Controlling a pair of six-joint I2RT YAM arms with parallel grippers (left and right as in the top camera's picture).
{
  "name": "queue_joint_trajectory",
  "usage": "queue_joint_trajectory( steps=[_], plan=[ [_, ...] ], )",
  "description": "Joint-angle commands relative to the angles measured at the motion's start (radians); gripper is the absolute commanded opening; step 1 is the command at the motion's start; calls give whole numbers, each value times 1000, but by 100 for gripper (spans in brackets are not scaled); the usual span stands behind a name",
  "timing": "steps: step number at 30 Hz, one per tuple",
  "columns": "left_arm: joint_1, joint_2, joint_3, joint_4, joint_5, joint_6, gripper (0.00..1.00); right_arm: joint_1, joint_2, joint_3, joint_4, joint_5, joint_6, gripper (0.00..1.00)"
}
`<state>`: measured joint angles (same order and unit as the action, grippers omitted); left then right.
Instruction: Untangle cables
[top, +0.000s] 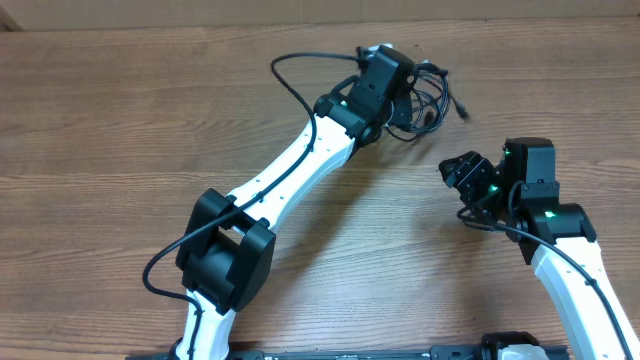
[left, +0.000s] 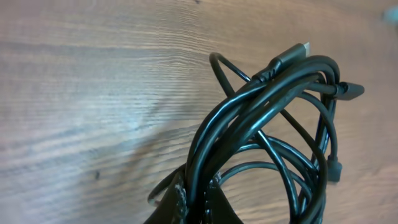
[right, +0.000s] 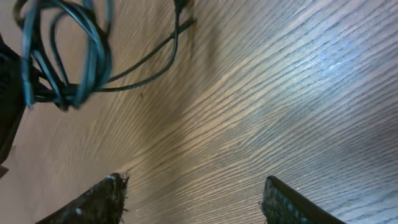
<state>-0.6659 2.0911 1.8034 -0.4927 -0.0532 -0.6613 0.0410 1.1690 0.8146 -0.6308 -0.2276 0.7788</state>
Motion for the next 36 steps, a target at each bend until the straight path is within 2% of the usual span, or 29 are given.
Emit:
queue_joint_trajectory(
  steps=[1, 6, 7, 10, 12, 15, 19, 23, 27, 28, 30, 36],
  plan=[
    [-3, -40, 19, 10, 58, 286, 4, 5, 0, 10, 8, 10, -1, 72],
    [-1, -50, 19, -33, 80, 594, 4, 5, 0, 10, 8, 10, -13, 75],
    [3, -69, 19, -88, 79, 699, 4, 5, 0, 10, 8, 11, -27, 75],
    [11, -134, 19, -206, 80, 839, 4, 3, 0, 10, 13, 3, -28, 76],
    [13, -208, 19, -365, 79, 991, 4, 3, 0, 10, 27, -35, -67, 77],
    [13, -277, 19, -524, 80, 1106, 4, 3, 0, 10, 73, -154, -214, 78],
    [33, -349, 19, -636, 80, 1229, 4, 4, 0, 10, 122, -308, -341, 78],
    [69, -397, 19, -663, 104, 1249, 4, 4, 0, 10, 148, -472, -497, 79],
    [133, -432, 19, -656, 266, 1255, 4, 4, 0, 10, 159, -545, -550, 79],
    [166, -442, 19, -656, 357, 1278, 4, 3, 0, 10, 166, -545, -540, 79],
    [230, -453, 19, -659, 515, 1334, 4, 4, 0, 10, 172, -546, -521, 79],
    [373, -455, 19, -743, 832, 1561, 4, 4, 0, 10, 233, -655, -517, 79]
  ],
)
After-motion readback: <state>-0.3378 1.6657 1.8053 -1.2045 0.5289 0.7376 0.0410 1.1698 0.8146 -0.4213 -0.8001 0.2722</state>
